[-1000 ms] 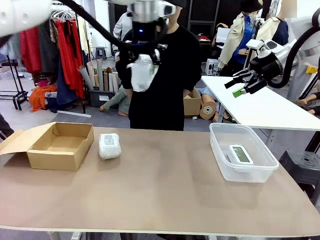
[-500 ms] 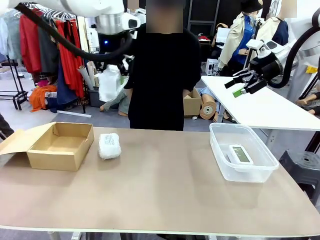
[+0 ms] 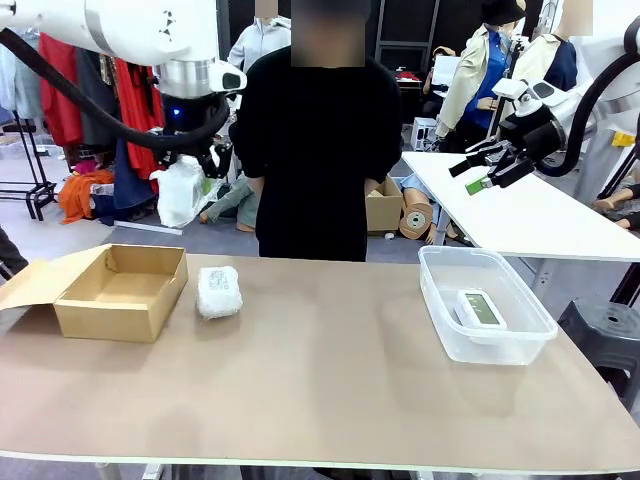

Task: Separate and place wrapped and unwrapped clocks.
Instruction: If the picked Digital clock is wrapped, place it in the Package Box ; if not, place it in the Organizing box.

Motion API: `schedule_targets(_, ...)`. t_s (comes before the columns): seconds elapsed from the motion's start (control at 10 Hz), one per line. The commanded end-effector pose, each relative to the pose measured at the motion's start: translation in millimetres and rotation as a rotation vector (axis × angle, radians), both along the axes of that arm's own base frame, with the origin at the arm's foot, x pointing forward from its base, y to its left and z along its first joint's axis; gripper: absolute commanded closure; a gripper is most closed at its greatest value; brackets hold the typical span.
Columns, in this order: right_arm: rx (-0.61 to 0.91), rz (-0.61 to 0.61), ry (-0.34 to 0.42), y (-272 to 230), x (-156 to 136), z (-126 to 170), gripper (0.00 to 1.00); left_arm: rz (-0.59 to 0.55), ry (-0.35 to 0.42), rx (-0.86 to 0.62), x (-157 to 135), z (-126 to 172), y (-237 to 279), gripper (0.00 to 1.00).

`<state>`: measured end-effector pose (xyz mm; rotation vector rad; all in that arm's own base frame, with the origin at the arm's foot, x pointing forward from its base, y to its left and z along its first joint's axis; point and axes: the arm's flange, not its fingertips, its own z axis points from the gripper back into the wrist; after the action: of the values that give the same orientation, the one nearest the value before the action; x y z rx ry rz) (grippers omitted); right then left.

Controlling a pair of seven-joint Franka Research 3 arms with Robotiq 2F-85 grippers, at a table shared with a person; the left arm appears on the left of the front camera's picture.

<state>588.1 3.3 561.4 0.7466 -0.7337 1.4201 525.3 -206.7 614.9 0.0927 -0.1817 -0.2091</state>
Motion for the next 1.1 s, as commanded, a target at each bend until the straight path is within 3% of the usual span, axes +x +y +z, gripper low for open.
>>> schedule_targets(0.0, 0.008, 0.0, -0.002, 1.4, -0.6, 1.5, 0.0, 0.016, -0.011, 0.024, -6.8, -4.8, 7.5, 1.0)
schedule_targets(0.7, 0.008, 0.0, -0.002, 1.4, -0.6, 1.5, 0.0, 0.007, 0.008, 0.008, 1.0, -5.0, 3.9, 1.0)
schedule_targets(1.0, 0.008, 0.0, -0.002, 1.4, -0.6, 1.5, 0.0, 0.011, 0.041, 0.047, 11.8, -31.7, 29.2, 1.0)
